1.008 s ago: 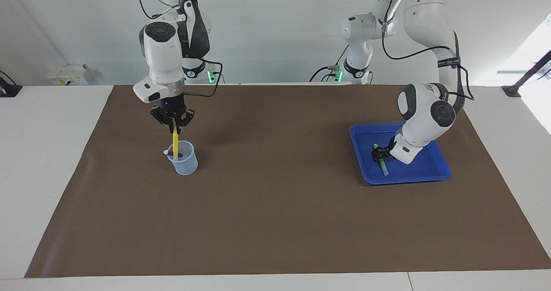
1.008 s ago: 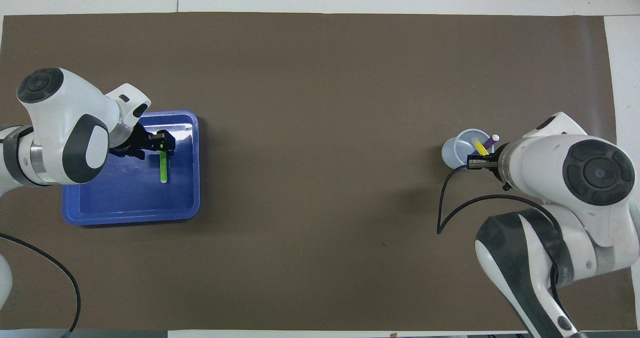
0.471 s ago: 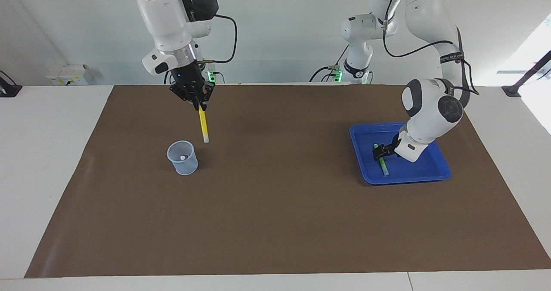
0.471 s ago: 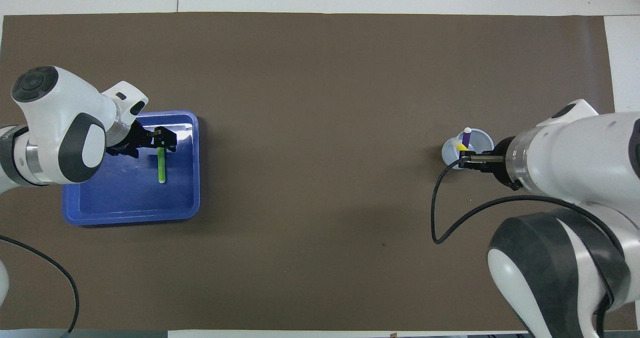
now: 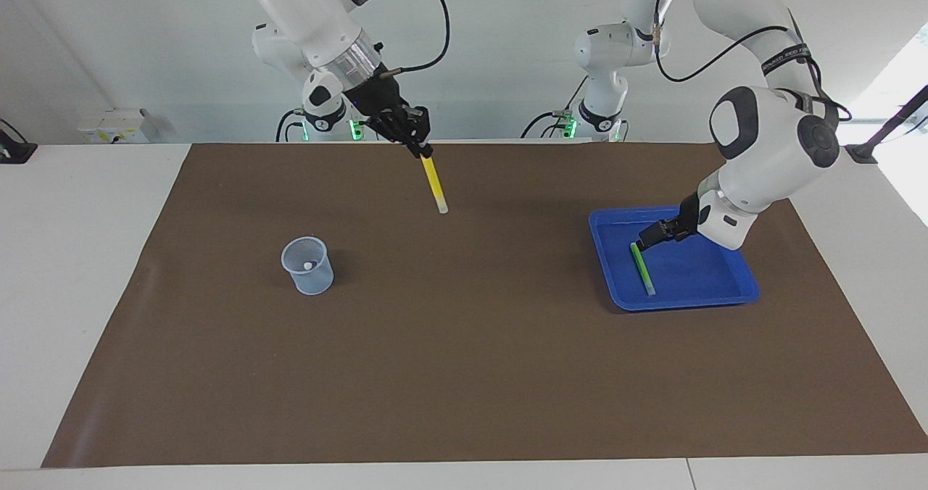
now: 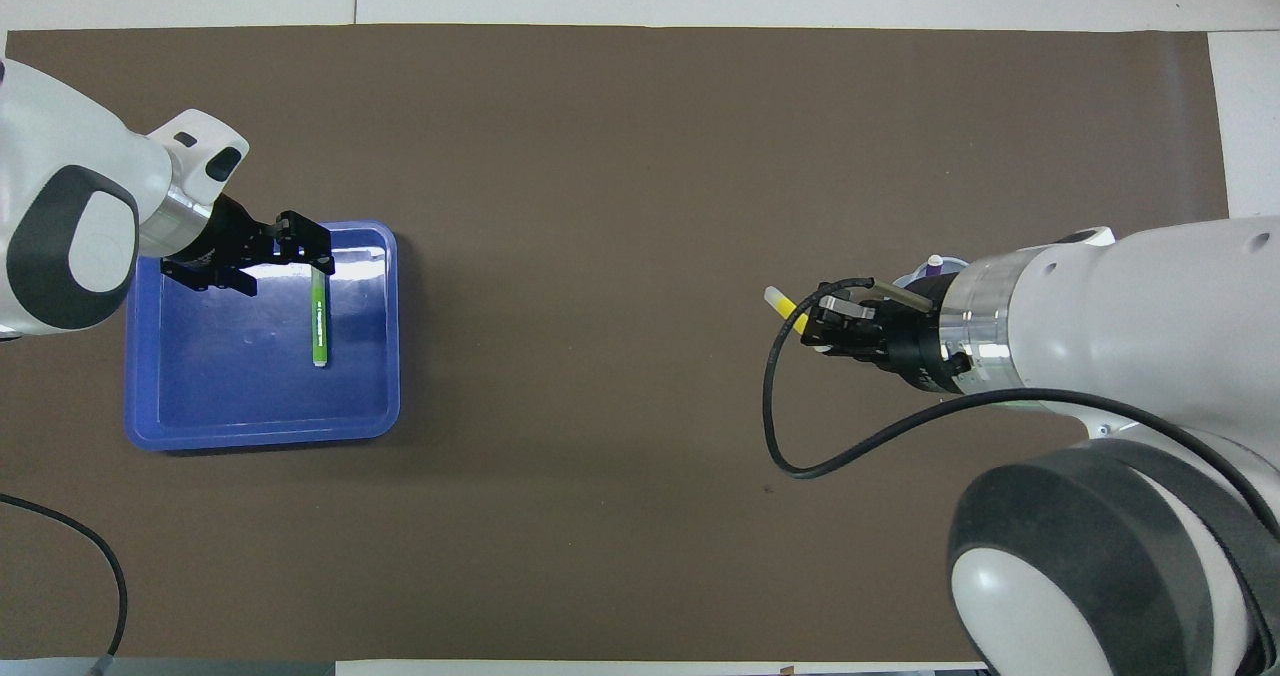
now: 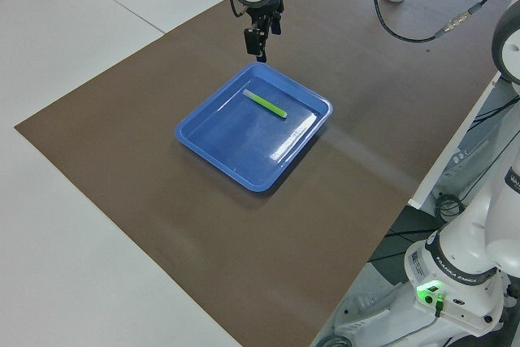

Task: Right arm passes pens to left for tray arrangement
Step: 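Grasp the yellow pen and lift it from the cup with the right gripper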

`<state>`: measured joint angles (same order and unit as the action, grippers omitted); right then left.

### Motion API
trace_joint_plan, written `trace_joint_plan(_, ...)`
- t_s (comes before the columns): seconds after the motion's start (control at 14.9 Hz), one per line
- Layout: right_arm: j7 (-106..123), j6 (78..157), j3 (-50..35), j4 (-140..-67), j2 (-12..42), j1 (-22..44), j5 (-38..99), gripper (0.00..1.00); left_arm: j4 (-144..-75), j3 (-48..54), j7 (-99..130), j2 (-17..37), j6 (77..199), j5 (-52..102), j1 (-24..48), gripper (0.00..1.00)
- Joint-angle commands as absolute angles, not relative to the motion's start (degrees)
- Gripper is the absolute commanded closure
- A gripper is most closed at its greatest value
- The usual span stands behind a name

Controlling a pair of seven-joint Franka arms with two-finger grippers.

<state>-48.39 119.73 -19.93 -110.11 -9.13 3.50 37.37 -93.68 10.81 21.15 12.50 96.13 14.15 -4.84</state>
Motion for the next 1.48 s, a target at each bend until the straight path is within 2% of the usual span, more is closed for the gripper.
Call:
trace_joint_plan(0.0,-56.31,124.18,-23.81,-108.98,-8.09,3.16,42.78,1.00,-90.97,10.55,29.24,10.04,90.80,20.63,-5.10,0.00)
trace_joint_plan(0.27,-61.78,125.07,-25.48,-107.41,-6.51,3.25,48.94,1.00,-91.49,10.55,44.87,5.81,89.56,32.14,-5.45,0.00)
trace_joint_plan(0.61,-69.86,125.42,-28.92,-98.46,2.44,3.69,49.83,1.00,-93.77,10.72,59.74,3.70,89.82,43.66,-5.01,0.00)
trace_joint_plan(0.87,-74.52,125.51,-30.41,-92.21,8.78,3.69,49.75,1.00,-98.96,10.72,66.25,0.45,89.39,49.56,-4.66,0.00)
trace_joint_plan(1.08,-74.79,125.42,-30.58,-91.50,9.84,3.69,50.18,1.00,-102.82,10.72,74.32,-2.98,91.57,51.50,-4.05,0.00)
trace_joint_plan(1.41,-75.76,125.24,-30.76,-91.41,10.46,4.04,52.28,1.00,-107.22,10.63,87.19,-6.59,103.42,51.68,1.57,0.00)
